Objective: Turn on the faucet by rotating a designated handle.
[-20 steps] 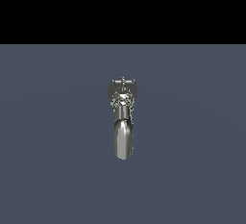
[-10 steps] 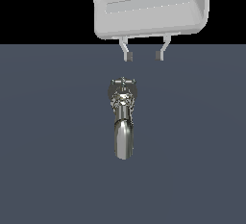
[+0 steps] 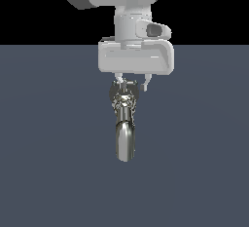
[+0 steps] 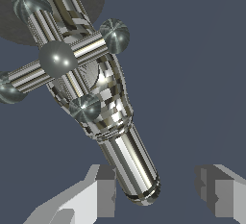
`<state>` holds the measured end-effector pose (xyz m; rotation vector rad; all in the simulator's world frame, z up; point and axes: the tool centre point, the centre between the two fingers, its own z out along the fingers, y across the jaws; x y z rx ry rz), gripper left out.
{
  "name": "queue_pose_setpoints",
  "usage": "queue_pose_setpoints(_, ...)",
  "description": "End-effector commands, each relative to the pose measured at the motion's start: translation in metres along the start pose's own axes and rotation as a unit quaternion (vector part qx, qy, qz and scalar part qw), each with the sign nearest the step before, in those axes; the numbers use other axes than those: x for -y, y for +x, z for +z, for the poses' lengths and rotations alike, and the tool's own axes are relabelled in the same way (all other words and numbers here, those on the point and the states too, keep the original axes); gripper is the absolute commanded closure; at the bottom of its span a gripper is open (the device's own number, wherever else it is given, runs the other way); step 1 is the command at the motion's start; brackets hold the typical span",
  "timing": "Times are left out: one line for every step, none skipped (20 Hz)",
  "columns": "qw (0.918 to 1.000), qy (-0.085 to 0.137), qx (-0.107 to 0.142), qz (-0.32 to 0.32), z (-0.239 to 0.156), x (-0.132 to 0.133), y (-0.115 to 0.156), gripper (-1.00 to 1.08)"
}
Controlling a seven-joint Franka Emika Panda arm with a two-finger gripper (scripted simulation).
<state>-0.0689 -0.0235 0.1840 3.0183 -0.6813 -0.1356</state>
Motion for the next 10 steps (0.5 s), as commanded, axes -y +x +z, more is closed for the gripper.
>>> queue_pose_setpoints(0.9991,0.0,-0.04,0.011,-0.006,0.007,0.037,-0.45)
queue_pose_setpoints(0.9989,-0.002,-0.038,0.028,0.01,0.005,0.043,-0.73)
queue_pose_setpoints(0.9957,0.0,-0.055,0.075,0.014,-0.045,0.095,-0.09)
queue_pose_setpoints(0.9915,0.001,-0.068,0.111,0.001,-0.081,0.097,-0.09)
queue_pose_setpoints(0.9945,-0.014,-0.081,0.065,0.003,-0.089,0.108,0.79)
queue_pose_setpoints(0.9947,-0.016,-0.082,0.059,0.002,-0.082,0.105,0.79)
queue_pose_setpoints(0.9915,-0.021,-0.096,0.086,0.001,-0.083,0.113,0.43)
queue_pose_setpoints(0.9893,-0.026,-0.109,0.094,0.001,-0.087,0.122,-0.76)
queue_pose_setpoints(0.9862,-0.031,-0.122,0.107,0.001,-0.096,0.132,-0.89)
queue_pose_setpoints(0.9873,-0.022,-0.131,0.087,-0.003,-0.076,0.135,-0.69)
